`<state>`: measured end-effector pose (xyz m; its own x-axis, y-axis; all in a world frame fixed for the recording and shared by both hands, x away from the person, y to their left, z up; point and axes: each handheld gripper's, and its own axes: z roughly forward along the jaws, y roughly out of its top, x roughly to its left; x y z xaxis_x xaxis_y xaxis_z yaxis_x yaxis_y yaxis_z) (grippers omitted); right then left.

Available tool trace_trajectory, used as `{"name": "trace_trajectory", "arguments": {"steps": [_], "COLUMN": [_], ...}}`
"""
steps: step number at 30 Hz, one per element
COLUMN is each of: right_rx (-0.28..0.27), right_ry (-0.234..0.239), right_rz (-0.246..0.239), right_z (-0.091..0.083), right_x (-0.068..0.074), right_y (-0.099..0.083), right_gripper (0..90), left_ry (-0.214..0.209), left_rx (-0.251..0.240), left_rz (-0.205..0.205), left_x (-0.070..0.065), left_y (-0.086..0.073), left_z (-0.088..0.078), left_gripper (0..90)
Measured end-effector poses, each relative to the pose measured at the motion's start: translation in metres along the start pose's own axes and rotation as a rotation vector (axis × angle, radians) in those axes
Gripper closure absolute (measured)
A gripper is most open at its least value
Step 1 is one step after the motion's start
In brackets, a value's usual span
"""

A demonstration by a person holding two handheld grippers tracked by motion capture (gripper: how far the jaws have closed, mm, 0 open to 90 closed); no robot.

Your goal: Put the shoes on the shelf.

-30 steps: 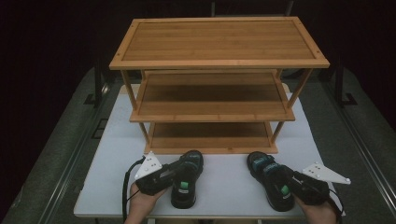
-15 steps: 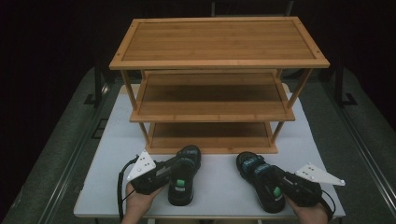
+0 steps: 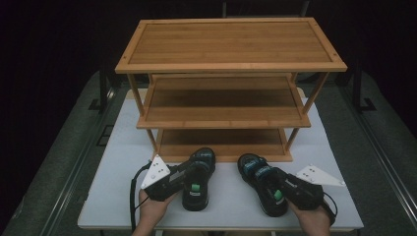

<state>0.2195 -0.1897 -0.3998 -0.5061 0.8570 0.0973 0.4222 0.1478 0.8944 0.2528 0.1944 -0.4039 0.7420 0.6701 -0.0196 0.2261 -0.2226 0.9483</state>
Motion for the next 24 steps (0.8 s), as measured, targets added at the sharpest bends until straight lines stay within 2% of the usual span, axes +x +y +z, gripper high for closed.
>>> {"name": "trace_trajectory", "arguments": {"steps": [2,7,9,14,17,18,19,21,22,24], "right_rx": [-0.002,-0.001,0.002,0.003,0.003,0.003,0.006,0.008,0.005,0.005], "right_ry": [-0.003,-0.023,-0.024,-0.058,-0.087,-0.087,-0.099,-0.105,-0.128,-0.133], "right_rz": [-0.006,-0.027,-0.028,-0.053,-0.056,-0.056,-0.052,-0.053,-0.046,-0.045], "right_z": [0.005,0.017,0.02,0.033,0.048,0.048,0.056,0.06,0.068,0.07], "right_x": [0.002,0.006,0.007,0.008,0.008,0.008,0.008,0.008,0.009,0.009], "right_y": [0.003,0.007,0.008,0.014,0.018,0.018,0.019,0.02,0.022,0.023], "right_gripper": [80.4,80.4,80.4,80.4,80.3,80.3,80.3,80.3,80.3,80.3], "left_ry": [0.0,0.017,0.022,0.036,0.051,0.058,0.064,0.065,0.065,0.067], "left_rx": [-0.001,0.007,0.003,-0.004,-0.008,-0.008,-0.009,-0.009,-0.01,-0.01], "left_rz": [-0.008,0.018,0.013,0.027,0.044,0.05,0.06,0.064,0.062,0.073], "left_x": [0.002,0.003,0.004,0.009,0.011,0.011,0.012,0.013,0.014,0.015], "left_y": [-0.001,-0.002,-0.002,0.0,0.001,0.001,0.001,0.001,0.0,0.0], "left_z": [0.003,0.012,0.014,0.03,0.04,0.044,0.05,0.053,0.057,0.062], "left_gripper": [73.6,73.6,73.6,73.5,73.6,73.6,73.5,73.5,73.5,73.5]}}
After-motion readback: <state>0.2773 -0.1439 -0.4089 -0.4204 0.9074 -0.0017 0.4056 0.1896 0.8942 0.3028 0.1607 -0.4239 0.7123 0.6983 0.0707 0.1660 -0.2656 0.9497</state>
